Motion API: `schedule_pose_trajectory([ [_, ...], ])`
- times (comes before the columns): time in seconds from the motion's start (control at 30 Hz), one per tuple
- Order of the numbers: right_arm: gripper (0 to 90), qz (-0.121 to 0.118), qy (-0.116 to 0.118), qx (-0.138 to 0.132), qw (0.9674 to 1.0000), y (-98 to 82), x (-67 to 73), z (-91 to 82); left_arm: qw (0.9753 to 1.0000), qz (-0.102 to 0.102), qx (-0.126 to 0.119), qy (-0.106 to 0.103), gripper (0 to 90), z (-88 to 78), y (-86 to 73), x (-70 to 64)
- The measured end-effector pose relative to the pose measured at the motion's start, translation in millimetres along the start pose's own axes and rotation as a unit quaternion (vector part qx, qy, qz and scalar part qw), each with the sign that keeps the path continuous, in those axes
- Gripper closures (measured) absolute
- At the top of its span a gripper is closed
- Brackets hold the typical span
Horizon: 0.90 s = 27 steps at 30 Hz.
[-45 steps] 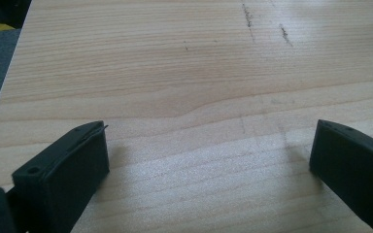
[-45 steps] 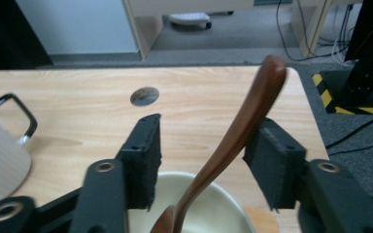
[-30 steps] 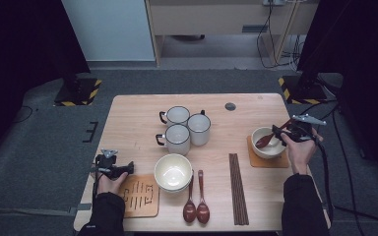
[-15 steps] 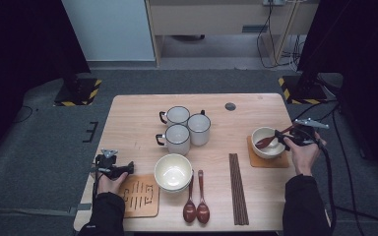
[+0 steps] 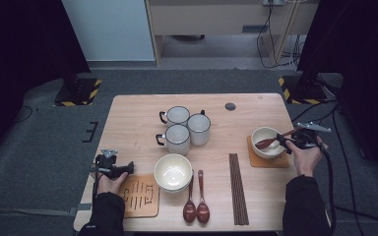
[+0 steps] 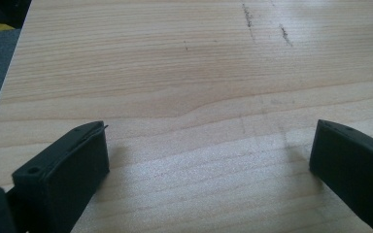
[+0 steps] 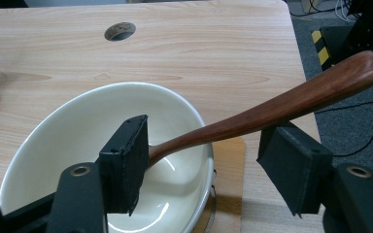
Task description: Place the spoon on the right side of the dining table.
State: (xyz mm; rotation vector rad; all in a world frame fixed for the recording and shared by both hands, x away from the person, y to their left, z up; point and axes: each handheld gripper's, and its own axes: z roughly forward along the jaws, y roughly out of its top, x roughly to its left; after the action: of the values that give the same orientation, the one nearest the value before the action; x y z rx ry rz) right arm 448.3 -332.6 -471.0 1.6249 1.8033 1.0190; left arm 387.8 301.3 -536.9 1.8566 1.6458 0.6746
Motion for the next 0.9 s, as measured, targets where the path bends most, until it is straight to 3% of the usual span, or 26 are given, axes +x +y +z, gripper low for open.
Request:
schedule_pose_trajectory([
  [0.9,34.4,0.022,0.012,0.010,0.9996,-13.2,-4.3,-6.6,1.0000,0.000,0.000,0.000,0.0,0.0,0.0,0.0],
])
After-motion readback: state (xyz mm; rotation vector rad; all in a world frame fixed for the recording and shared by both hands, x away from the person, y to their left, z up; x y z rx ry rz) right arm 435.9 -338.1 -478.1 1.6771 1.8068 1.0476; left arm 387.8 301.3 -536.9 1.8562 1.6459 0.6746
